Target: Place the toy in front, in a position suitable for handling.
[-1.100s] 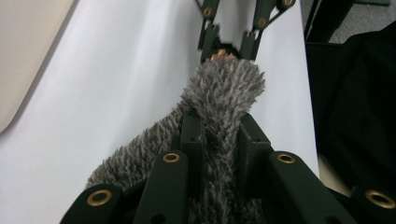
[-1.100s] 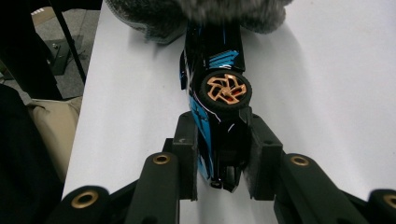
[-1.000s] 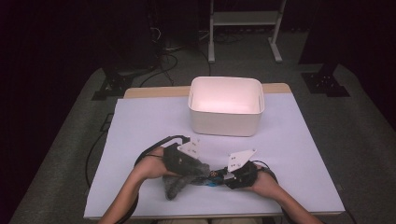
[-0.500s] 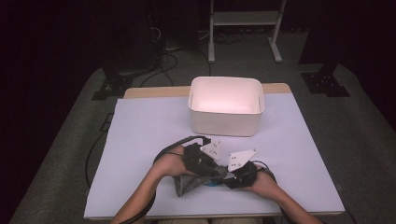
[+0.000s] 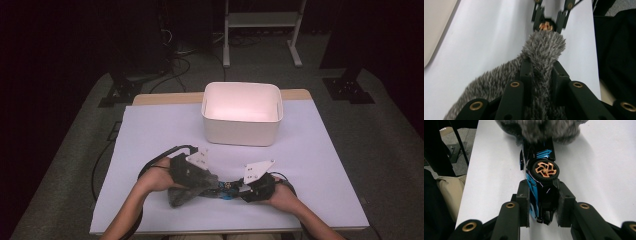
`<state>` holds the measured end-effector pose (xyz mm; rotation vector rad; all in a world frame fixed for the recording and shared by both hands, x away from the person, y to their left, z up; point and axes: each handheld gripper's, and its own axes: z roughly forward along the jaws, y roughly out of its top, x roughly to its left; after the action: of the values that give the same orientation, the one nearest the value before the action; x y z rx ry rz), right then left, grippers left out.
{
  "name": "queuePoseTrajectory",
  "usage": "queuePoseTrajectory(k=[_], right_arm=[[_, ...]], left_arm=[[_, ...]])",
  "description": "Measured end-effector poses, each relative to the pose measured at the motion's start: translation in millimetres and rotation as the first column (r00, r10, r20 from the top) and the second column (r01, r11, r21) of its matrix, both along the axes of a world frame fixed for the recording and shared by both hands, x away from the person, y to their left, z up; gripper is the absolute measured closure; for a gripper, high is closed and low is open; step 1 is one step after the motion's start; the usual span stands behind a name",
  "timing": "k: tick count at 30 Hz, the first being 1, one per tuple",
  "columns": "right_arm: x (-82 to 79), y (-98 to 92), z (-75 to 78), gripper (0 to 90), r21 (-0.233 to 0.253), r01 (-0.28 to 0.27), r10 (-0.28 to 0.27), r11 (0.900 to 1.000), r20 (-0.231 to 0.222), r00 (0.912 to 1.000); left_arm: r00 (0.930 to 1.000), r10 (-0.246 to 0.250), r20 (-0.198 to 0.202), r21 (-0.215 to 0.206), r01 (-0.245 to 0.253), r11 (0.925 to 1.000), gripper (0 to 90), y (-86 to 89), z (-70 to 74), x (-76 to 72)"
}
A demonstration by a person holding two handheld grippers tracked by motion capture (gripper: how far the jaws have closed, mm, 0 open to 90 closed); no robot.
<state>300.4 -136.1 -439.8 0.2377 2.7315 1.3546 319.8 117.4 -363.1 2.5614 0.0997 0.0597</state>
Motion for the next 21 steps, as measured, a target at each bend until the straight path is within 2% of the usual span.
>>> queuePoseTrajectory(k=[2, 4, 5, 6, 11, 12, 16, 18, 19, 21], right_arm=[[0.7, 0.0, -0.1, 68.3, 0.001, -0.004, 0.004, 1.000, 0.003, 1.0000], [0.7, -0.2, -0.3, 68.3, 0.001, -0.003, 0.003, 1.000, 0.002, 1.0000], [0.7, -0.2, -0.3, 68.3, 0.002, -0.002, 0.002, 1.000, 0.001, 1.0000], [0.8, -0.1, -0.3, 68.3, 0.003, -0.002, 0.002, 1.000, 0.000, 1.0000], [1.1, 0.0, -0.2, 68.3, 0.002, -0.003, 0.003, 1.000, -0.002, 1.0000], [1.1, 0.0, -0.2, 68.3, 0.002, -0.003, 0.003, 1.000, -0.002, 1.0000], [1.6, -0.1, -0.3, 68.3, 0.003, -0.006, 0.006, 1.000, -0.005, 1.0000], [1.9, -0.2, -0.4, 68.3, 0.005, -0.006, 0.006, 1.000, -0.008, 1.0000], [2.3, -0.1, -0.4, 68.3, 0.006, -0.007, 0.007, 1.000, -0.011, 0.9999], [2.5, -0.1, -0.5, 68.2, 0.007, -0.008, 0.008, 1.000, -0.012, 0.9999]], left_arm=[[0.9999, 0.014, 0.006, 0.014, -0.014, 0.9998, 75.4, 9.0, 1.8, 0.4], [0.9986, 0.052, -0.005, 0.009, -0.052, 0.9986, 75.3, 21.8, 2.5, 1.5], [0.9986, 0.052, -0.005, 0.009, -0.052, 0.9986, 75.3, 21.8, 2.5, 1.5], [0.9975, 0.070, -0.009, 0.004, -0.070, 0.9976, 75.4, 28.9, 2.7, 2.2], [0.9965, 0.082, -0.020, -0.003, -0.082, 0.9967, 75.4, 36.5, 0.4, 4.4], [0.9965, 0.076, -0.033, -0.017, -0.077, 0.9969, 75.4, 36.3, -0.7, 4.8], [0.9974, 0.060, -0.039, -0.020, -0.061, 0.9979, 75.4, 30.1, -1.7, 4.9], [0.9983, 0.039, -0.044, -0.028, -0.040, 0.9988, 75.5, 22.3, -1.1, 4.5], [0.9991, 0.013, -0.040, -0.024, -0.014, 0.9996, 75.5, 11.4, -1.0, 4.4], [0.9992, 0.002, -0.040, -0.022, -0.002, 0.9998, 75.6, 5.3, -1.1, 4.3]])
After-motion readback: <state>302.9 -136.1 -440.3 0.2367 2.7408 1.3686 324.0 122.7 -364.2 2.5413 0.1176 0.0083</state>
